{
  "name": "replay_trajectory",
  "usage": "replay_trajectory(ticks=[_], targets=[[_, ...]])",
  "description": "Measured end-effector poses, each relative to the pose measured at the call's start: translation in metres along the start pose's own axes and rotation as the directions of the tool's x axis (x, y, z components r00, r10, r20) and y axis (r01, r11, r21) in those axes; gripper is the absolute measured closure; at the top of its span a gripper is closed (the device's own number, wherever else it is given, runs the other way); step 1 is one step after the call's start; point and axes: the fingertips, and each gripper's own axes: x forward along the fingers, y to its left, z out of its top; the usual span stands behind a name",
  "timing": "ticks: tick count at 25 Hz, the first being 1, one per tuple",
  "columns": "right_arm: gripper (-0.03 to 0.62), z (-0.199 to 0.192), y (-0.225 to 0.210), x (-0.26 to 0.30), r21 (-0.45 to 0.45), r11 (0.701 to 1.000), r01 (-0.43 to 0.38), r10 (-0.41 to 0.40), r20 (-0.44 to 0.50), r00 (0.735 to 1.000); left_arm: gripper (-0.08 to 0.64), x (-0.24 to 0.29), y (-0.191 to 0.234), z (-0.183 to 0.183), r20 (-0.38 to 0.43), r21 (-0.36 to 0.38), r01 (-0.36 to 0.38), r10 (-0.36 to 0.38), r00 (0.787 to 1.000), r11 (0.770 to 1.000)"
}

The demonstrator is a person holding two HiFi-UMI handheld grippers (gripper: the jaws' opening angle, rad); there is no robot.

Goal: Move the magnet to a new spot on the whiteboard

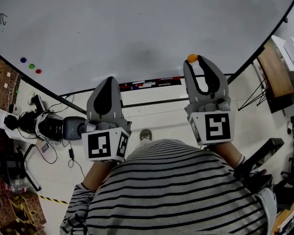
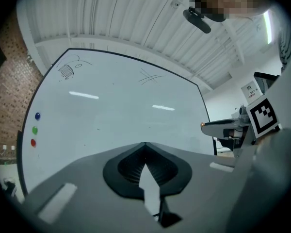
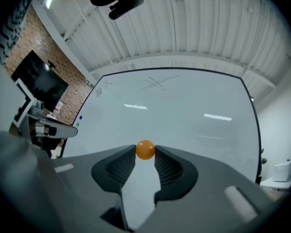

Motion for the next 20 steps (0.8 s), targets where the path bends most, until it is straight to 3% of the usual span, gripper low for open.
replay_trajectory(ticks=[10,20], targets=[[0.469,-0.003,0.004,-0.096,0.067,0.996,-0.060,0.063,-0.040,0.997,0.545,-0.070,-0.076,0.001,-0.020,0.047,0.036,-0.035,0.999,0.998],[0.468,-0.005,0.007,-0.112,0.089,0.994,-0.065,0.068,-0.035,0.997,0.545,-0.087,-0.089,0.001,-0.013,0.054,0.048,-0.047,0.999,0.997]])
